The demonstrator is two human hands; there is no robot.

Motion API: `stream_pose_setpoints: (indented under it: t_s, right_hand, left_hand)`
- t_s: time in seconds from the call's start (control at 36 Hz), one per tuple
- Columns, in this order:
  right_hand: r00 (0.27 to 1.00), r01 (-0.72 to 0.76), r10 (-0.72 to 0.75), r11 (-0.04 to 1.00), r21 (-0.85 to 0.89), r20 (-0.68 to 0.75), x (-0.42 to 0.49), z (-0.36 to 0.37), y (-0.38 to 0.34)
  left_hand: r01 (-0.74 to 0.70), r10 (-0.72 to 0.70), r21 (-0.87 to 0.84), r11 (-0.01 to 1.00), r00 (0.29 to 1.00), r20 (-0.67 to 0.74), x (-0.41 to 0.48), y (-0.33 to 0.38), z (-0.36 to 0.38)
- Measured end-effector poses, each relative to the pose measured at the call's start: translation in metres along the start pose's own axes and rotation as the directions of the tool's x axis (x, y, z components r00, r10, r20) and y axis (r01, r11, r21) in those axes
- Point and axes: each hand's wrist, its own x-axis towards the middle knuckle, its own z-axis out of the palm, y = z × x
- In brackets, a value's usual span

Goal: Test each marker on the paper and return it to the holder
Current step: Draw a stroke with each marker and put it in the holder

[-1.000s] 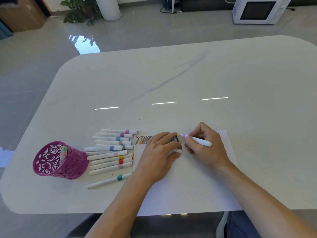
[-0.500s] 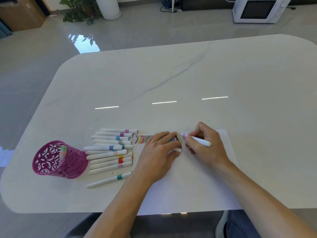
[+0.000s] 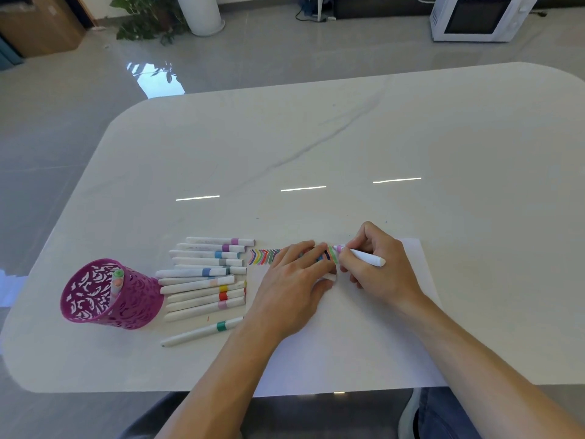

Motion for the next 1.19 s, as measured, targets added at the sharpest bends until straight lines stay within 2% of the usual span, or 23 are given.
stream_pose_setpoints:
  t_s: [0.25, 0.61, 0.92, 1.19]
  right_hand:
    - [1.000, -0.027, 0.028, 0.992, 0.120, -0.007, -0.004, 0.004, 0.001]
    - [0.999, -0.047, 0.049, 0.989, 0.138, -0.010, -0.004, 0.004, 0.005]
    - [0.999, -0.013, 0.015, 0.997, 0.070, -0.034, 0.000, 0.005, 0.010]
    - [0.999, -0.006, 0.009, 0.997, 0.076, -0.043, 0.002, 0.004, 0.013]
  left_hand:
    - [0.015, -0.014, -0.036, 0.999, 0.999, 0.030, 0.001, 0.002, 0.001]
    - [0.113, -0.105, -0.109, 0.988, 0.991, 0.081, 0.000, 0.003, 0.003]
    - [0.121, -0.112, -0.140, 0.983, 0.991, 0.067, 0.001, 0.003, 0.003]
    - [0.132, -0.121, -0.156, 0.979, 0.989, 0.078, 0.000, 0.003, 0.002]
